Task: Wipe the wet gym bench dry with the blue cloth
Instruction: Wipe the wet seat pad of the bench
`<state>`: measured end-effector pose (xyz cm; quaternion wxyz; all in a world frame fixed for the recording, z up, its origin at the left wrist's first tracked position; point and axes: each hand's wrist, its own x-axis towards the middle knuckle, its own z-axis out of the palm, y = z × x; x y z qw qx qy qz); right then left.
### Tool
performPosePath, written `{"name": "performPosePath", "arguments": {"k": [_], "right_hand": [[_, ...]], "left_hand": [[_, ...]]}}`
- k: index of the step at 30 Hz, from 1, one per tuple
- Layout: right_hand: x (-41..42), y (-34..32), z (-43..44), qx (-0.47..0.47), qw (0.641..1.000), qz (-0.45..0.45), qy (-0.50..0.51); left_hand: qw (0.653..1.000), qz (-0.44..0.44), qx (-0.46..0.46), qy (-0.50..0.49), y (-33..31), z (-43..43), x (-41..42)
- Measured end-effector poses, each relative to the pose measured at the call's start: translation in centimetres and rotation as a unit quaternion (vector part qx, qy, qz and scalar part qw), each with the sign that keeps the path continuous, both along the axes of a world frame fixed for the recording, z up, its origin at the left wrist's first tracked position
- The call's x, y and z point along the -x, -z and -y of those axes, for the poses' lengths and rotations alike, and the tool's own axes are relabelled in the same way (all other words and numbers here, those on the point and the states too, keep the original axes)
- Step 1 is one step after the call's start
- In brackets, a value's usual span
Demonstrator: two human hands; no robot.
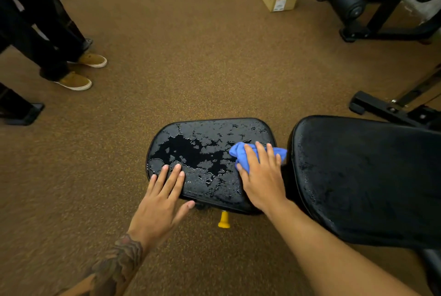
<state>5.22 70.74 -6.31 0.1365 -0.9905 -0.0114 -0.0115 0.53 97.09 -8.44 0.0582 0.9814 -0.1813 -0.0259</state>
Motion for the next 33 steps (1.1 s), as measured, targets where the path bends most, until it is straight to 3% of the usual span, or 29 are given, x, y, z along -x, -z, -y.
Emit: {"name": "performPosePath", "arguments": {"k": [3,9,14,19,23,27,29,33], "right_hand": [[-1.2,-0.2,-1.7,-0.006,0.999,-0.011,-0.035],[5.8,-0.8,0.9,-0.031,0.981,-0.044,-0.187],[3.5,-0.9,5.2,-0.027,0.996,-0.044,-0.074],[-0.4,-1.1,0.8,-0.005,0.998,-0.032,-0.047],[2.1,-0.6,-3.3,-0.015,0.990,-0.022,-0.140],[6.7,-0.7,-0.6,-0.047,0.973,-0.018,-0.227],[7.4,-0.9,2.1,-0.061,0.976,-0.022,-0.209],[3.8,-0.6,4.2,-0.091,0.993,-0.017,-0.069]], "left_hand": [[1.000,0.003,0.010,-0.011,-0.1,0.1,0.0],[1.000,-0.007,0.007,-0.027,-0.3,0.5,0.0],[1.000,-0.007,-0.016,-0.014,-0.7,0.1,-0.3],[0.999,-0.013,-0.037,0.007,-0.9,-0.1,-0.6],[1.000,-0.013,-0.028,-0.002,-0.9,0.2,-0.7],[0.999,-0.021,-0.025,-0.003,-0.8,0.3,-0.7],[0.999,-0.019,-0.028,0.003,-0.8,0.2,-0.7],[1.000,-0.016,-0.024,0.005,-0.9,0.0,-0.8]]}}
